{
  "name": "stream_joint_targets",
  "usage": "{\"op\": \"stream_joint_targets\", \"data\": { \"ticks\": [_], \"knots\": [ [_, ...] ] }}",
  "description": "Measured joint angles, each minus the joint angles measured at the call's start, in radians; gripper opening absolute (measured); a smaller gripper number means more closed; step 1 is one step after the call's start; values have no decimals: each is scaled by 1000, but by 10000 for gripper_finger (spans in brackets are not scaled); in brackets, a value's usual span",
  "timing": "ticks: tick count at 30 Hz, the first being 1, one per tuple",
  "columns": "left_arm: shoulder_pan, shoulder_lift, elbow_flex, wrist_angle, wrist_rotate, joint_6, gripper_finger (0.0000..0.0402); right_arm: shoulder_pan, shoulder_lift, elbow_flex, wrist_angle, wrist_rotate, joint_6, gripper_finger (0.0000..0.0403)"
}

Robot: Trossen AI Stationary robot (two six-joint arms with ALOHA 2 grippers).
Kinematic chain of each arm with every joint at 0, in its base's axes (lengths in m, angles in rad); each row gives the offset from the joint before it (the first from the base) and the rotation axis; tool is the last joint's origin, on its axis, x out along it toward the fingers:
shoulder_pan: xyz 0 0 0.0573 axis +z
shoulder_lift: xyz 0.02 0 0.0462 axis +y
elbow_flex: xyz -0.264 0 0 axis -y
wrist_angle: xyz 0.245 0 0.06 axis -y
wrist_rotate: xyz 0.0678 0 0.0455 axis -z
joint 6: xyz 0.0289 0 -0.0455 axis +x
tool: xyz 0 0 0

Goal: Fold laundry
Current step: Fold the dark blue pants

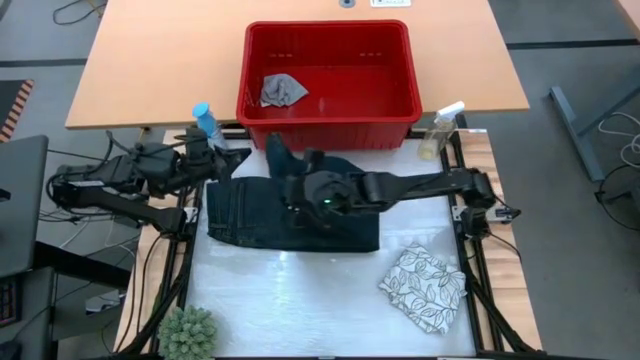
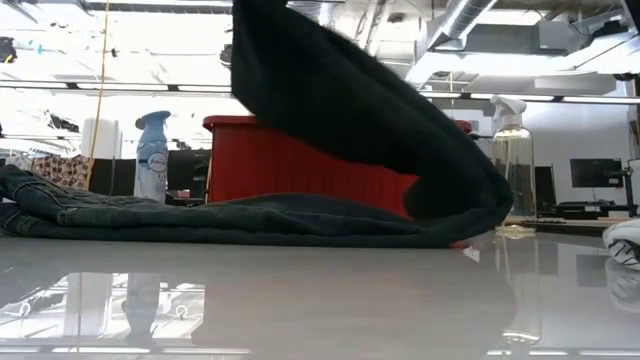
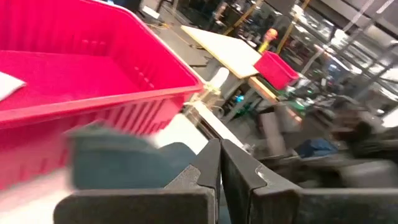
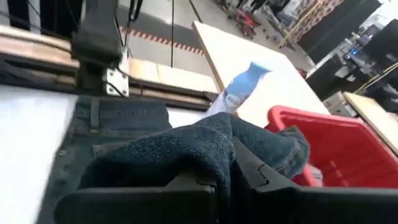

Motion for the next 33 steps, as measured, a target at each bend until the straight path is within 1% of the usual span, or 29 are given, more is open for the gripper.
{"op": "stream_joint_targets", "data": {
  "ticks": [2,6,10,13,21,24,28,33],
  "knots": [
    [-8,3,0,2,15,1,0,-15,34,0,11,-21,0,34],
    [-22,0,0,-13,25,-5,0,-40,92,0,17,-30,-4,34],
    [-33,1,0,-29,27,-9,0,-45,147,0,51,-82,-5,34],
    [-33,0,0,-37,27,-9,0,-44,175,0,100,-83,-54,34],
    [-33,0,0,-47,32,-10,0,-70,192,0,178,-103,-59,34],
    [-33,0,0,-56,31,-10,0,-87,191,0,199,-150,-55,34],
    [-33,0,0,-58,32,-10,0,-98,191,0,200,-222,-5,34],
    [-33,0,0,-58,32,-10,0,-102,191,0,190,-228,-14,34]
  ]
}}
